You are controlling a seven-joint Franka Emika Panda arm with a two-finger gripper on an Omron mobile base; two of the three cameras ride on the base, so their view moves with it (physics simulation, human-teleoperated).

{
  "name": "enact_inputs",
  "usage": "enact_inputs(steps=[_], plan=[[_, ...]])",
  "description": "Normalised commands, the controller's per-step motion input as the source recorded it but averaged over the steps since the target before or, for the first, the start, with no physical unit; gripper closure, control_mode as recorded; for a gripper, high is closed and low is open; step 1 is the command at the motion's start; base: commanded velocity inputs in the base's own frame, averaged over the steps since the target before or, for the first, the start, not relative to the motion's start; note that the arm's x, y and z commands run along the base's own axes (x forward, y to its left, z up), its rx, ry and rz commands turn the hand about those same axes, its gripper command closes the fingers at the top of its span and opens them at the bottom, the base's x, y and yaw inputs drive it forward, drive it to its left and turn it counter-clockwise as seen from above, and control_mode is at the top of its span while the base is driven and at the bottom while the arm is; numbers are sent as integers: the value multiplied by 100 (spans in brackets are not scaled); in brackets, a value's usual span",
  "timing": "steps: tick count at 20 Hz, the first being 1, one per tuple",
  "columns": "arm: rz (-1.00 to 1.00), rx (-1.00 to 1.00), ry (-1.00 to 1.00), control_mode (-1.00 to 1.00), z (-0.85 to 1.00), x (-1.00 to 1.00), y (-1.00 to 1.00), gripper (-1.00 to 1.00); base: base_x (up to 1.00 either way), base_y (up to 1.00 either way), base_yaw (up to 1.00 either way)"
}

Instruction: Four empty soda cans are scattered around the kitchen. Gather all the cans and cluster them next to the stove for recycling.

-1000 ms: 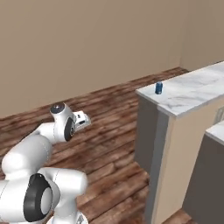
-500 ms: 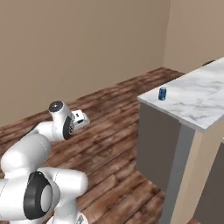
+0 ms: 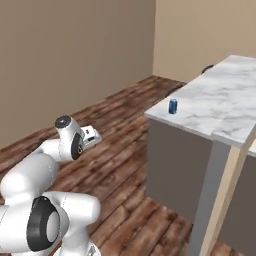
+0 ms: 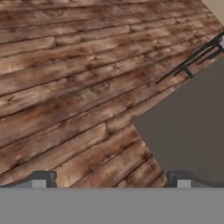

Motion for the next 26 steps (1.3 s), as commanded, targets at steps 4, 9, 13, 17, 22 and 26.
enact_inputs(steps=[4, 9, 13, 17, 22, 26], plan=[[0, 0, 0, 100, 0, 0, 0, -100, 1, 57, -37], [0, 0, 0, 100, 0, 0, 0, -100, 0, 58, -37], [0, 0, 0, 100, 0, 0, 0, -100, 6, 57, -36], [0, 0, 0, 100, 0, 0, 0, -100, 11, 56, -35], [0, 0, 0, 100, 0, 0, 0, -100, 17, 38, -32], [0, 0, 0, 100, 0, 0, 0, -100, 14, 26, -30]])
